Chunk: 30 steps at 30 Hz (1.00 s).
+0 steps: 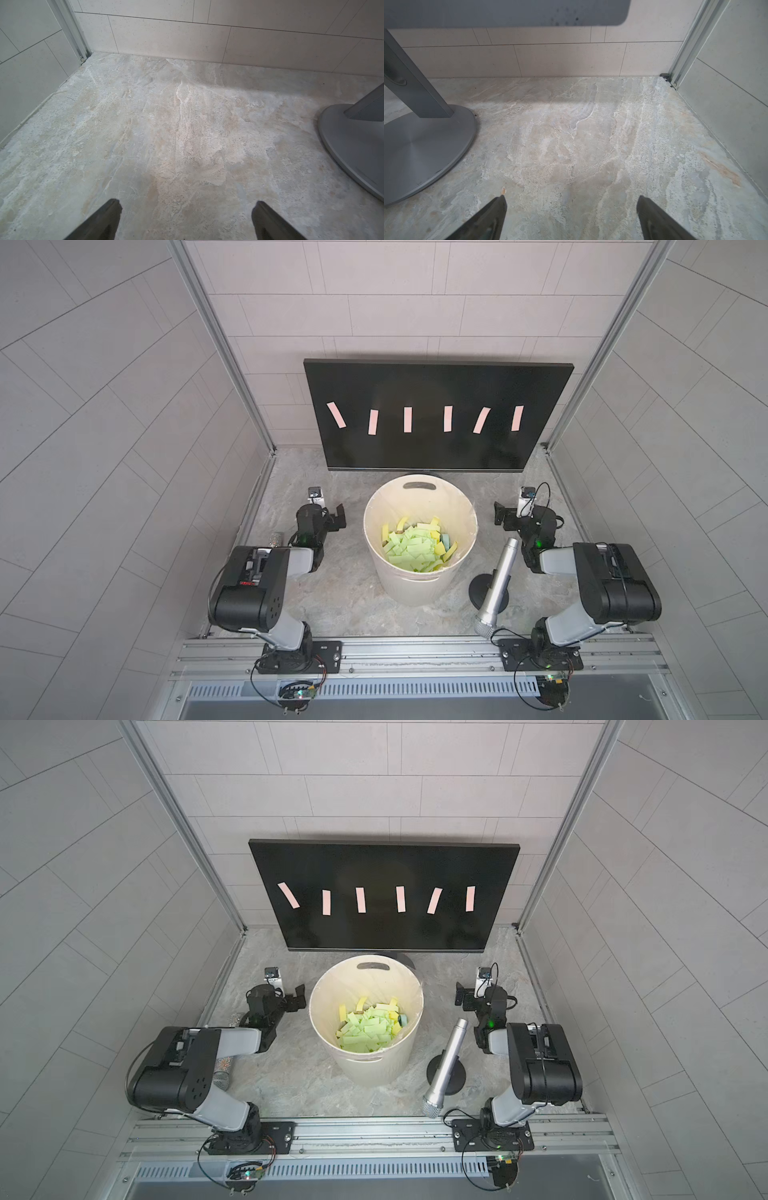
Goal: Remove the sticky note from the monitor
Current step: Tear off the sticky note from the monitor.
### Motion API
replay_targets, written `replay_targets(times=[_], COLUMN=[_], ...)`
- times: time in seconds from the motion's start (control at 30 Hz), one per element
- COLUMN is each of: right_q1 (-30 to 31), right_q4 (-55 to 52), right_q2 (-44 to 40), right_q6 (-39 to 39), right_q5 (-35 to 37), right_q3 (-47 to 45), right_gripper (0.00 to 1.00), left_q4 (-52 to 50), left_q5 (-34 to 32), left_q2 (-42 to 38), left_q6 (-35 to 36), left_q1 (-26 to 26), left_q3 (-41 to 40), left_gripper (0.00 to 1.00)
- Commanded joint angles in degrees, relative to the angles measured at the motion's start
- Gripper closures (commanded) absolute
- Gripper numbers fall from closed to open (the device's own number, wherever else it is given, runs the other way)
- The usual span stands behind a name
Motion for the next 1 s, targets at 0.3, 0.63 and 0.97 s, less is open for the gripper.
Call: replay_targets(times=[0.3,0.63,0.97], right_q1=[-1.92,-1.68,-1.59], right_q4=[1.61,2.19,-41.58], right_q2=[-1.24,-3.56,-21.63], right_q6=[1.21,0.89,15.44], right_q5=[-3.79,-4.03,3.52], right_q3=[-1.52,-2.55,9.27], right_gripper=[0.00,0.00,0.00], left_q4=[-0.03,-2.30,-41.98], left_q5=[0.61,-3.29,-13.02], left_q2=[-1.07,-3.87,-20.03], left_q6=[-0.48,0.27,-7.98], left_q1=[0.36,-1.29,-2.75], left_q3=[-0.88,-0.37,15.45], left_gripper=[0.00,0.00,0.00])
